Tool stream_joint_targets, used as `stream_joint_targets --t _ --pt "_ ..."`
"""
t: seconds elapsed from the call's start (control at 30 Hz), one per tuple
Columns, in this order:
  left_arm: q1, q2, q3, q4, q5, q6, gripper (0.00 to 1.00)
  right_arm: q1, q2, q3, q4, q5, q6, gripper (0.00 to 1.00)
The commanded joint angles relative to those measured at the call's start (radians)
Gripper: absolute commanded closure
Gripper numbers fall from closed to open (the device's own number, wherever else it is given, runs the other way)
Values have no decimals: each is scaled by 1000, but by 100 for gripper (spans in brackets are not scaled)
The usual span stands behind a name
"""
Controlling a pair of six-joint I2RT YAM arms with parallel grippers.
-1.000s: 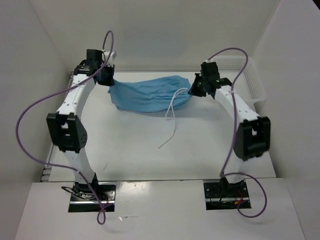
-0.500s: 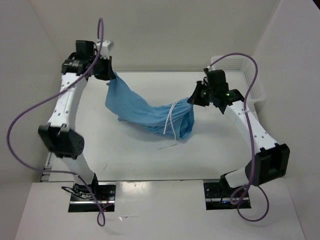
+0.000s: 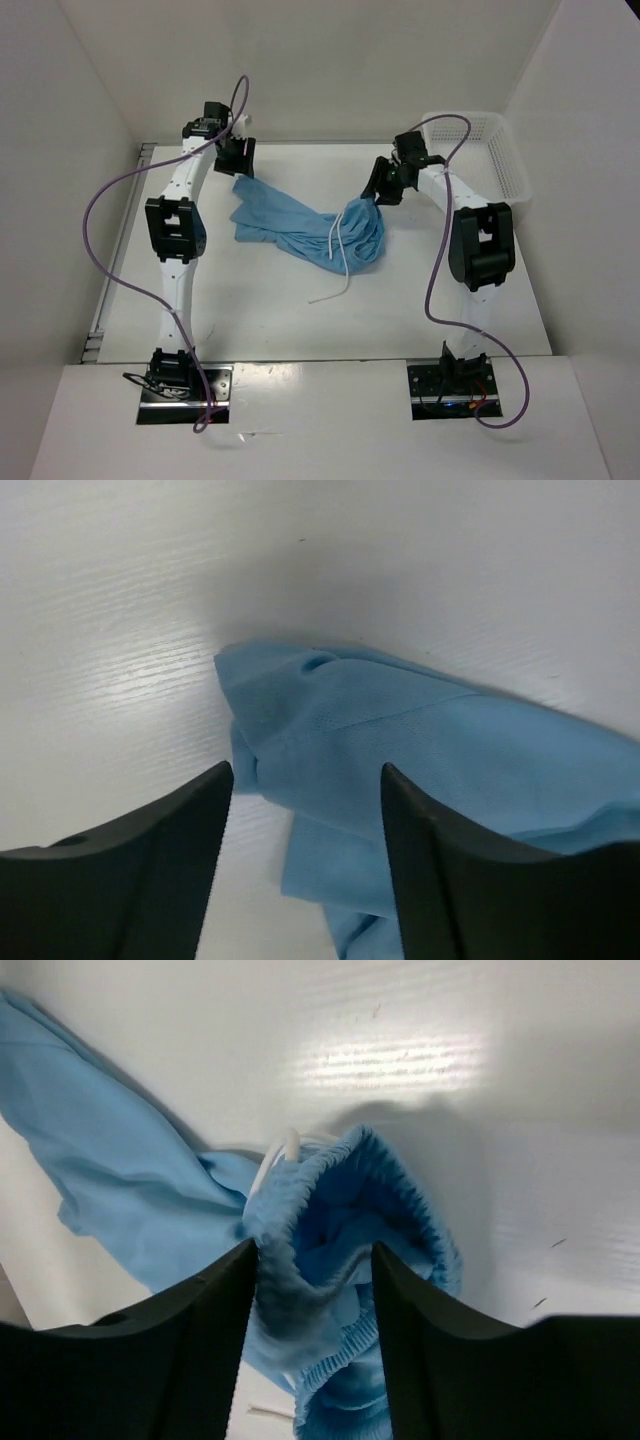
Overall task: Fold and stack the shorts
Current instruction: Flatten the shorts out
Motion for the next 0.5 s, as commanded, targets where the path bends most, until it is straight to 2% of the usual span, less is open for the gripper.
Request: stream_joint_targets --t 0.0,0.03,0.07,0.17,0.2,0.3,0.47 --pt "27 -108 26 -36 5 2 29 -50 -40 80 76 -43 42 43" --pt "27 -135 -12 -36 17 2 28 -51 -61 63 90 -32 43 40" --pt "41 -165 -117 -13 28 2 27 -51 -113 43 108 -2 43 35" --pt "50 -303 -350 95 -18 2 25 -51 -205 -55 118 42 43 34" --pt "50 -336 -514 131 -30 2 25 -51 -221 -108 118 42 43 34" --pt "50 -422 -725 228 -49 2 25 -51 -271 -206 118 51 43 34" --pt "50 -434 -833 306 -49 2 28 -51 -316 -319 156 26 70 37"
